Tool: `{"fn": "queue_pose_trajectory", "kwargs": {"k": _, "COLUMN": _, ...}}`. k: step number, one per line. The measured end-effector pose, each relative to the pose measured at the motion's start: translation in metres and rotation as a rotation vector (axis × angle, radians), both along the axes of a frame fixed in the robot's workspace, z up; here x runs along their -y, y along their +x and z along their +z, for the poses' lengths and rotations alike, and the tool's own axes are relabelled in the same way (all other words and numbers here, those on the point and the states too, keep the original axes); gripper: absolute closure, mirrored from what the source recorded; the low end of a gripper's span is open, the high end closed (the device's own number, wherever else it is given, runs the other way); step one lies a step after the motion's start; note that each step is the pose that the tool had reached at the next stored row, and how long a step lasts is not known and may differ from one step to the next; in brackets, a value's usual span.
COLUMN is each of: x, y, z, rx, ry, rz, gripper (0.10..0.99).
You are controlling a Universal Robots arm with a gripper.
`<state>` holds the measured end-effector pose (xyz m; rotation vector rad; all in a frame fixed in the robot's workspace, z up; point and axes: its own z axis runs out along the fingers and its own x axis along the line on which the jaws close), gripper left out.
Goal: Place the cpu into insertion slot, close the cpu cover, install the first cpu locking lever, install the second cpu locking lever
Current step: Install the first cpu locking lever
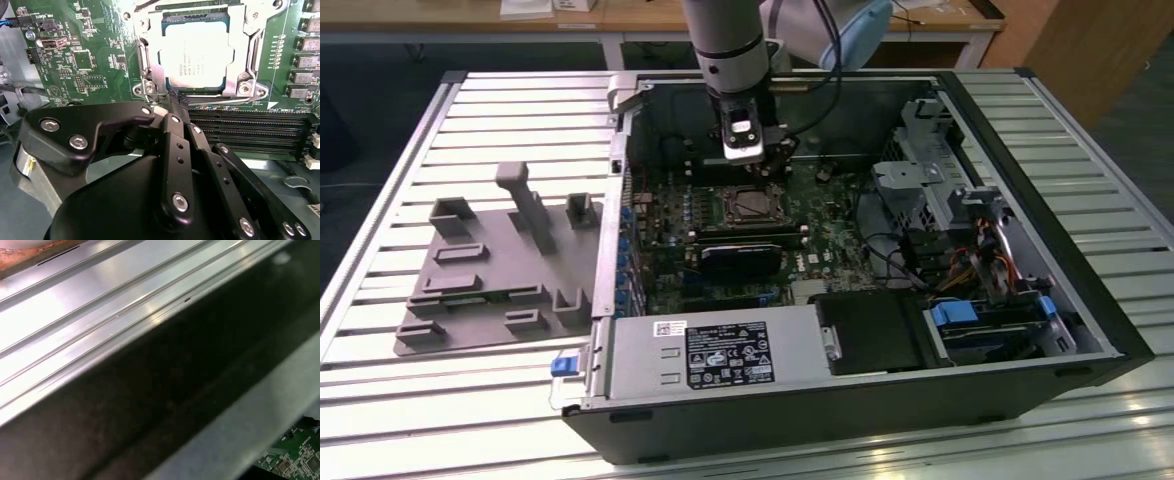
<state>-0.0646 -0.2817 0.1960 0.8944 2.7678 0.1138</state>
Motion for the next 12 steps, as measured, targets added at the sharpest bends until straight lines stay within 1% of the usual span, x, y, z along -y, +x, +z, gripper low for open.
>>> {"fn": "queue_pose_trajectory", "kwargs": {"k": 4, "x": 0.0001, "y": 0.0000, "z": 0.0007, "rx": -0.0003, "ry": -0.001, "rz": 0.000, "gripper": 0.984}}
{"fn": "queue_pose_trajectory", "kwargs": {"k": 12, "x": 0.0000, "y": 0.0000, "z": 0.0099, "rx": 0.0000, "ry": -0.001, "rz": 0.000, "gripper": 0.984}}
